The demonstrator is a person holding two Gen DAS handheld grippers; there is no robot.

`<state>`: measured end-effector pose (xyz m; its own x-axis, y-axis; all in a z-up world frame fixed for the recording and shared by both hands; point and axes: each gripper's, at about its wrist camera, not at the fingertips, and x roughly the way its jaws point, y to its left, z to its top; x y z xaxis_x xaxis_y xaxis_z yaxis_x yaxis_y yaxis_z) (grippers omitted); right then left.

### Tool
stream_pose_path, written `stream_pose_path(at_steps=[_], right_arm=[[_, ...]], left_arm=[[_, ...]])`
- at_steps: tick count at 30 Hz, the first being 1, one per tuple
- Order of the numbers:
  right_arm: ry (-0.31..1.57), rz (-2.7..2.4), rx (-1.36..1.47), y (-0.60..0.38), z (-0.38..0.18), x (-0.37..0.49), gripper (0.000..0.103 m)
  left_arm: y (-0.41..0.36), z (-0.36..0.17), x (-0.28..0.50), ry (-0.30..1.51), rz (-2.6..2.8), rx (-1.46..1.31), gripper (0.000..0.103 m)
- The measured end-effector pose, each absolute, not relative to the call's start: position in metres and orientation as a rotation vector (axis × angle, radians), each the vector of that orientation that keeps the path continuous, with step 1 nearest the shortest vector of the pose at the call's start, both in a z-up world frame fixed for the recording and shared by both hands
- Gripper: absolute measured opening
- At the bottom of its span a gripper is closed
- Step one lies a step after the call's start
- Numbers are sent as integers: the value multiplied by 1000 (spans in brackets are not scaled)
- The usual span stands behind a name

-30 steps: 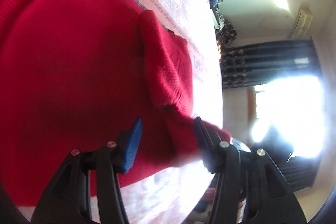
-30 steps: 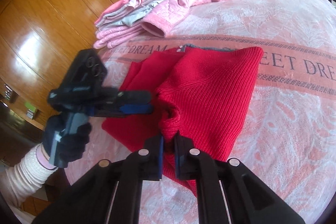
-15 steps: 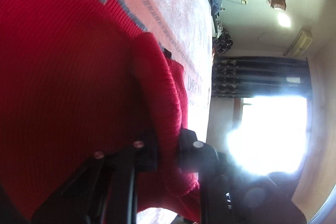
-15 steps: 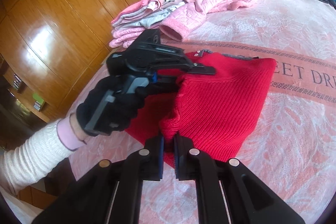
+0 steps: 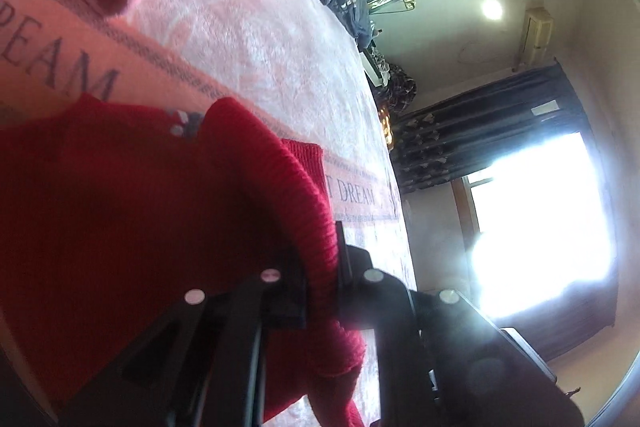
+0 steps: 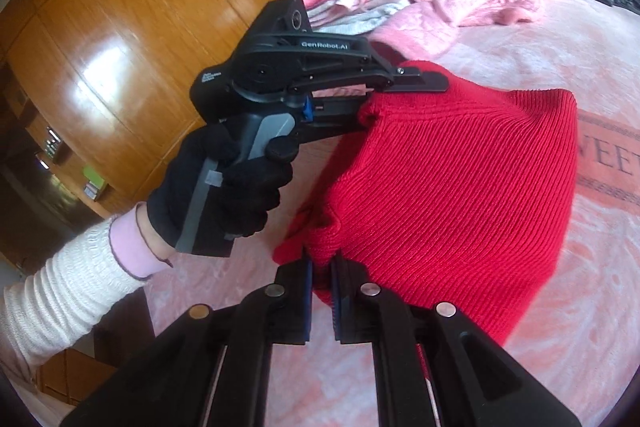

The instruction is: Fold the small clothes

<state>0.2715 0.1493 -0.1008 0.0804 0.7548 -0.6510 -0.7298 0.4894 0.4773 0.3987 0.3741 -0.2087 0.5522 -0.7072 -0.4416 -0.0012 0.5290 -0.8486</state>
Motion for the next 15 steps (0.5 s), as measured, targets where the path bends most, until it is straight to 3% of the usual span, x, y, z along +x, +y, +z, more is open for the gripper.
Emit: stream_pose_path(at_steps=[8, 15], right_arm=[[1011, 1181, 0, 228, -110, 258, 7], [1101, 1159, -121, 272, -150, 247, 7]], left_arm=[[445, -212, 367, 863, -407, -893, 8], [499, -250, 332, 896, -355, -882, 8]])
